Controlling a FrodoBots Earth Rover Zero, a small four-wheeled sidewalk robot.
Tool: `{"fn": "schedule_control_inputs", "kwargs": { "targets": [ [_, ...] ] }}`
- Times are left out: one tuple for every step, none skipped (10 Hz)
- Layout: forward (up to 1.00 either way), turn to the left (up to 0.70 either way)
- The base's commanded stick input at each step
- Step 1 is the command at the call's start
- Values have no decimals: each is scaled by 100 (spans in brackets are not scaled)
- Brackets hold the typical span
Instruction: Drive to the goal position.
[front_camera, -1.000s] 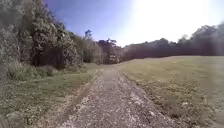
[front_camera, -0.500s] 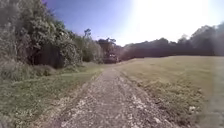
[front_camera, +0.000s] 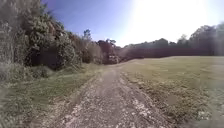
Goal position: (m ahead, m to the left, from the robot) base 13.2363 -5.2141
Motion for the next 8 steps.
{"fn": "schedule_control_inputs", "kwargs": {
  "targets": [
    [30,37],
    [30,0],
    [30,0],
    [30,0],
    [30,0],
    [30,0],
    [30,0],
    [30,0]
  ]
}}
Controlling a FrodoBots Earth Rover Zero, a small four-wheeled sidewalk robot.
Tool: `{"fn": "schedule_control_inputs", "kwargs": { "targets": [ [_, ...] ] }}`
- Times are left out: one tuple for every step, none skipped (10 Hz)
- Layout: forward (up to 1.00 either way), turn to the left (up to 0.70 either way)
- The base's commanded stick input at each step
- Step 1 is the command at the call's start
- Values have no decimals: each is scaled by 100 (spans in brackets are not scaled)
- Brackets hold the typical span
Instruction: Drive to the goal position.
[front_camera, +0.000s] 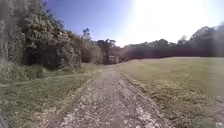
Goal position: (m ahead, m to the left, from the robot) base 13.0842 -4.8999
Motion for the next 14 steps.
{"fn": "schedule_control_inputs", "kwargs": {
  "targets": [
    [30,0],
    [30,0],
    [30,0],
    [30,0],
    [30,0],
    [30,0],
    [30,0],
    [30,0],
    [30,0],
    [30,0],
    [30,0],
    [30,0],
    [30,0],
    [30,42]
  ]
}}
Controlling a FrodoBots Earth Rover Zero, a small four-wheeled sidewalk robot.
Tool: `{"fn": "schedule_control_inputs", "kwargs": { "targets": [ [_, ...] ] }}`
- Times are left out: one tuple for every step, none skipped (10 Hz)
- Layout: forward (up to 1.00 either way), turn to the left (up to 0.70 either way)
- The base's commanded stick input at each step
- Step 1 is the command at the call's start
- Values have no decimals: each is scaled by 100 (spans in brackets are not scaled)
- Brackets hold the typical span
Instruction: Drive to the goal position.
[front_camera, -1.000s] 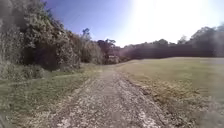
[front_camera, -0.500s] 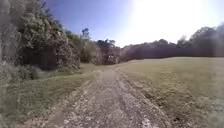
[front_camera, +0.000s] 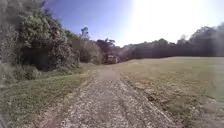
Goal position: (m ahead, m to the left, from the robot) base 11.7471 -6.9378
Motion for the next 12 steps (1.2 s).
{"fn": "schedule_control_inputs", "kwargs": {
  "targets": [
    [30,6],
    [30,0],
    [30,0],
    [30,0],
    [30,0],
    [30,0],
    [30,0],
    [30,0],
    [30,0],
    [30,0],
    [30,0],
    [30,0]
  ]
}}
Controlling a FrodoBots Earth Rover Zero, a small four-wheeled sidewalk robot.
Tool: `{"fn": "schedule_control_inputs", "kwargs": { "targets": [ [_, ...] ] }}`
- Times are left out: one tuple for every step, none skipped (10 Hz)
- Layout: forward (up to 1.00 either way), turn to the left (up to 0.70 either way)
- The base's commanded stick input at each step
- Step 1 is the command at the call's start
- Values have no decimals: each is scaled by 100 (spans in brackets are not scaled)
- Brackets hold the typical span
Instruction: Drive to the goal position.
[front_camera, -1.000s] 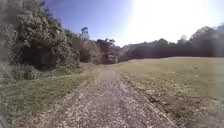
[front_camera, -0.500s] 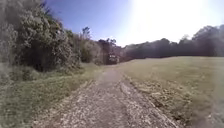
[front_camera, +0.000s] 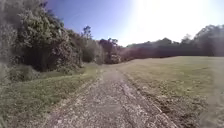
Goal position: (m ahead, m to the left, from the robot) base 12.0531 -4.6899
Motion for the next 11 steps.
{"fn": "schedule_control_inputs", "kwargs": {
  "targets": [
    [30,0],
    [30,0],
    [30,0],
    [30,0],
    [30,0],
    [30,0],
    [30,0],
    [30,0],
    [30,0],
    [30,0],
    [30,0]
  ]
}}
